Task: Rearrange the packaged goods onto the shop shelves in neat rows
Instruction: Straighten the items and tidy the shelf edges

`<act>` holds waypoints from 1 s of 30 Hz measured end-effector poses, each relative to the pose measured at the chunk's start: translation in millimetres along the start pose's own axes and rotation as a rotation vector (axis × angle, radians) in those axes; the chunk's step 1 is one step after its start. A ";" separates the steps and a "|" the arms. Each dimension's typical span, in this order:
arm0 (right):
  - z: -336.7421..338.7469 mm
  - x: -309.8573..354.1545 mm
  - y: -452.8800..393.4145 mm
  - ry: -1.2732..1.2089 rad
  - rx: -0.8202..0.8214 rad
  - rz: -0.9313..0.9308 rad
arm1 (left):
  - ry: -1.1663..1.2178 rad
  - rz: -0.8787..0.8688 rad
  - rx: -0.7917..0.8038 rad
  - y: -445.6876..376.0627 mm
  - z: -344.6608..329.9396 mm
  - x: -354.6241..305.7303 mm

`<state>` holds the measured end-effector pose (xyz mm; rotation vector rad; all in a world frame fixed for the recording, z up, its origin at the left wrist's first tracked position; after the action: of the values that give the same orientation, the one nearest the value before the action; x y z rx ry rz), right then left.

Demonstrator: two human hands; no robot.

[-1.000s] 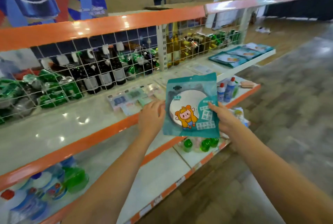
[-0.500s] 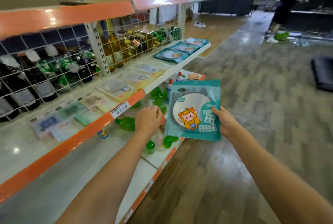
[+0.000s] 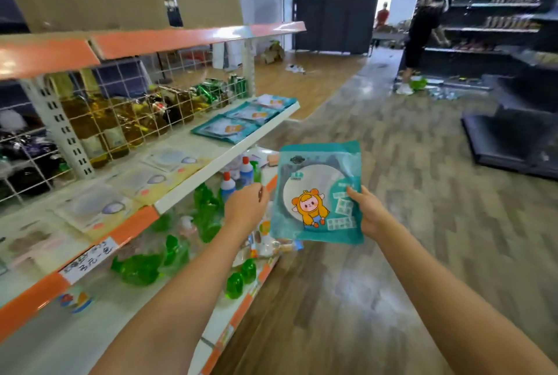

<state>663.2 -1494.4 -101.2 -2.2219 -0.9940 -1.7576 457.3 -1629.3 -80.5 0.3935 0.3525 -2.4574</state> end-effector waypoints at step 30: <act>46.2 82.7 -293.9 -0.058 -0.067 -0.054 | 0.183 -0.081 0.181 -317.7 -112.9 -67.5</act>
<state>541.9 -1211.3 -123.5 -2.3200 -1.0317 -1.7834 335.8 -1309.1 -110.5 0.6963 0.2247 -2.5477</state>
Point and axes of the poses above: each hand's wrist, its own y-axis away from the middle knuckle, its own z-axis out of the back of the hand, x = y × z, the point moved 5 cm from there along -y, towards the middle knuckle, and after that the axes turned 5 degrees about x, right-handed, at the moved point
